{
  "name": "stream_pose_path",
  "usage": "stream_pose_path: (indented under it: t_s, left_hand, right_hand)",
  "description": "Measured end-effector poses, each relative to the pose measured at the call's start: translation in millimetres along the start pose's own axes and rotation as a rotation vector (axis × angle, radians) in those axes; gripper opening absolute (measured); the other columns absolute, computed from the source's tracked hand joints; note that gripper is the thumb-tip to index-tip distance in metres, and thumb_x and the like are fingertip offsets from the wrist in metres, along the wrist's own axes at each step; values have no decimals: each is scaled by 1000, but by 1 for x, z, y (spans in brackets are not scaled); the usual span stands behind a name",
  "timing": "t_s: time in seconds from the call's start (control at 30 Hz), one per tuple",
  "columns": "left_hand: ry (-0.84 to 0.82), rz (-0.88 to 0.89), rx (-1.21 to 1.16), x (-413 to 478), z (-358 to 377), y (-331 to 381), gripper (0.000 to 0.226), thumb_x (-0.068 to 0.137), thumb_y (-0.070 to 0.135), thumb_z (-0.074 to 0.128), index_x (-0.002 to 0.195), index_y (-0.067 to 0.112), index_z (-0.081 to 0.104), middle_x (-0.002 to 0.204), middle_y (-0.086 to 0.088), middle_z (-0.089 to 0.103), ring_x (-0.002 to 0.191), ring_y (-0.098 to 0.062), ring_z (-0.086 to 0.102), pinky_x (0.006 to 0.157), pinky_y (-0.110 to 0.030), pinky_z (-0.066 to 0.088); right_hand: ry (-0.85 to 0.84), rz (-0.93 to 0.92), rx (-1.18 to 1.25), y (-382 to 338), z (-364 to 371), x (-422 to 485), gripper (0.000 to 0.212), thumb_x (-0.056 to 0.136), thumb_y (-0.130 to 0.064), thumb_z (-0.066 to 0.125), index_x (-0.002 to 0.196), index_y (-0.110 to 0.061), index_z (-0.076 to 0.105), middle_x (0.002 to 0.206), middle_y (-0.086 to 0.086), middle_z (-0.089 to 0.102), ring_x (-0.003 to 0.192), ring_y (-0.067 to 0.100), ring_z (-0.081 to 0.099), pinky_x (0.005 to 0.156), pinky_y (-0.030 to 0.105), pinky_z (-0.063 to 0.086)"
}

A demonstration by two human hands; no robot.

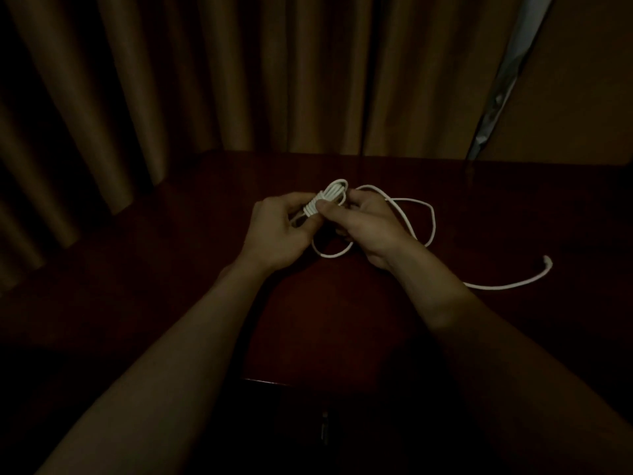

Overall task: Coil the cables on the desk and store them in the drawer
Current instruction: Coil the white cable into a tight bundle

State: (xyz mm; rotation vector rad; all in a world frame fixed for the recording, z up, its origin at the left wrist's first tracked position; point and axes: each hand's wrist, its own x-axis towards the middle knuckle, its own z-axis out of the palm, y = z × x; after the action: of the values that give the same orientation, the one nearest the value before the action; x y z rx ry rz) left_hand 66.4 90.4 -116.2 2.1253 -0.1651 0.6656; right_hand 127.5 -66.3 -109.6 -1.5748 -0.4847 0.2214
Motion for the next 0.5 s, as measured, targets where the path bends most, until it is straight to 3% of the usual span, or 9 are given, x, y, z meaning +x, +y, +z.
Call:
stream_pose_path:
  t_s: [0.1, 0.23, 0.37, 0.5]
  left_hand:
    - [64, 1, 42, -1, 0, 2, 26, 91, 22, 80, 117, 24, 77, 100, 20, 74, 92, 7, 71, 82, -25, 61]
    - [109, -27, 62, -1, 0, 0, 24, 84, 26, 86, 105, 20, 76, 97, 16, 74, 88, 5, 71, 76, -22, 60]
    - [173, -13, 63, 0, 0, -3, 27, 82, 27, 87, 94, 18, 66, 91, 13, 73, 83, 1, 70, 70, -30, 60]
    - [153, 5, 31, 1, 2, -7, 29, 86, 25, 83, 100, 15, 60, 92, 11, 71, 83, 0, 69, 64, -23, 57]
  right_hand:
    - [24, -4, -1, 2, 2, 2, 24, 96, -22, 72, 117, -11, 72, 106, 3, 78, 97, 12, 74, 73, 20, 53]
    - [68, 4, 18, 5, 4, 2, 15, 93, -20, 76, 105, -10, 73, 94, 3, 78, 85, 8, 75, 69, 19, 53]
    - [67, -41, 33, 4, 7, 0, 21, 90, -10, 78, 108, -1, 72, 97, 10, 78, 86, 11, 75, 75, 22, 57]
    - [73, -121, 2, 0, 7, -3, 20, 89, -8, 78, 104, 3, 72, 97, 25, 74, 86, 23, 70, 84, 34, 56]
